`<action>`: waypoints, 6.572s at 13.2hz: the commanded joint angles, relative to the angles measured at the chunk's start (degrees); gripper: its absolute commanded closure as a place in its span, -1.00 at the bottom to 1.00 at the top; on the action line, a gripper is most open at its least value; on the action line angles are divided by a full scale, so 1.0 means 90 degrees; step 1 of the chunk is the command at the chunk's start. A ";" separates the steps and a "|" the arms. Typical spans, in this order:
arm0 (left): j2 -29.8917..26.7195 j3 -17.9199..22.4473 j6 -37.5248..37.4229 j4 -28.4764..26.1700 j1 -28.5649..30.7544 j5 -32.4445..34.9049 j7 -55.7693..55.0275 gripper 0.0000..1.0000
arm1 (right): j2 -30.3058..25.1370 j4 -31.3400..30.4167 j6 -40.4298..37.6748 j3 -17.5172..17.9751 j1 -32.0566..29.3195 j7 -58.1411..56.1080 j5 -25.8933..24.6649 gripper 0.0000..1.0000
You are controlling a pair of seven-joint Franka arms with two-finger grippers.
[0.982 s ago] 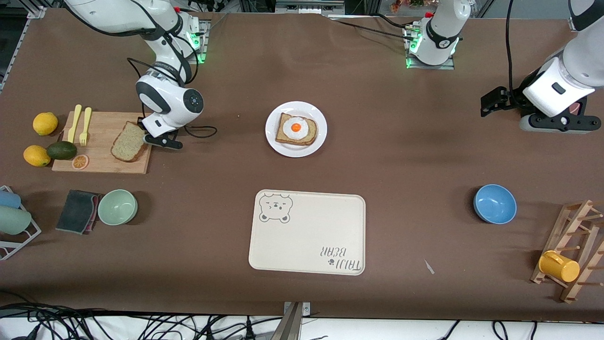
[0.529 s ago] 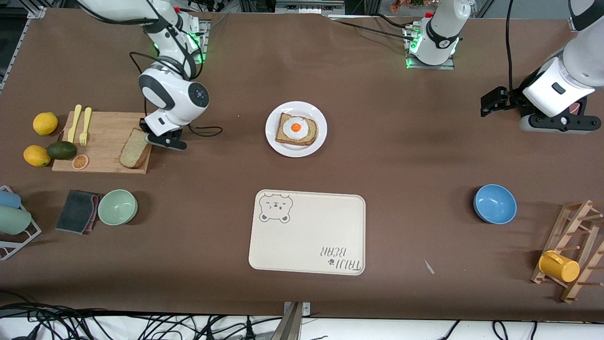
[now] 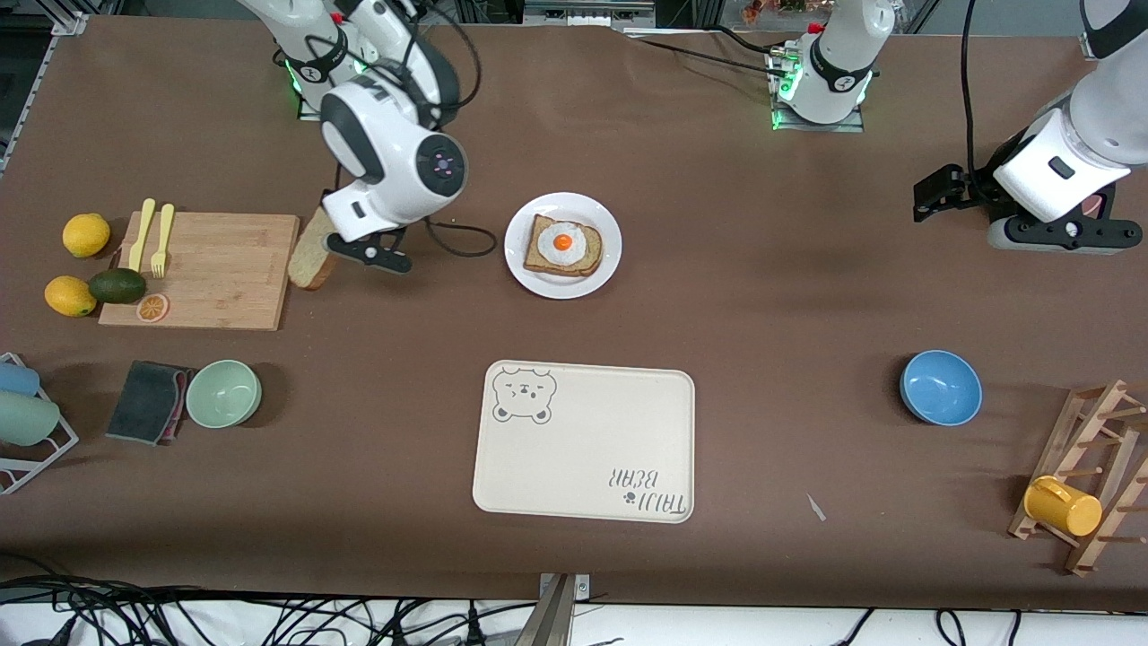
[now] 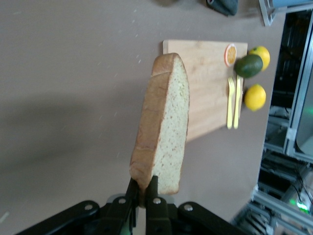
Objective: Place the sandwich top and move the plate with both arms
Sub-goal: 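Lift the bread slice with the right gripper and carry it over the plate, then lower the bread slice onto the egg toast and open the right gripper, then withdraw the right gripper while the left gripper reaches toward the plate, then lower the left gripper and grasp the white plate rim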
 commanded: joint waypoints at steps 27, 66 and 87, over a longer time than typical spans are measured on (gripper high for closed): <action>0.0064 -0.0007 -0.0171 0.0169 0.0008 -0.0013 0.0013 -1.00 | 0.5248 0.6783 -0.0604 0.1310 0.1805 0.4699 0.2128 1.00; 0.1283 -0.0417 -0.0243 0.0072 -0.0675 -0.2162 -0.0035 -1.00 | -0.2632 0.1177 0.0862 -0.2186 -0.1905 -0.4647 0.2704 -1.00; 0.3617 -0.0886 0.4498 -0.1980 -0.1867 -0.6466 0.3457 -0.72 | -0.2388 0.0484 0.0715 -0.2098 -0.1827 -0.4628 0.3105 -1.00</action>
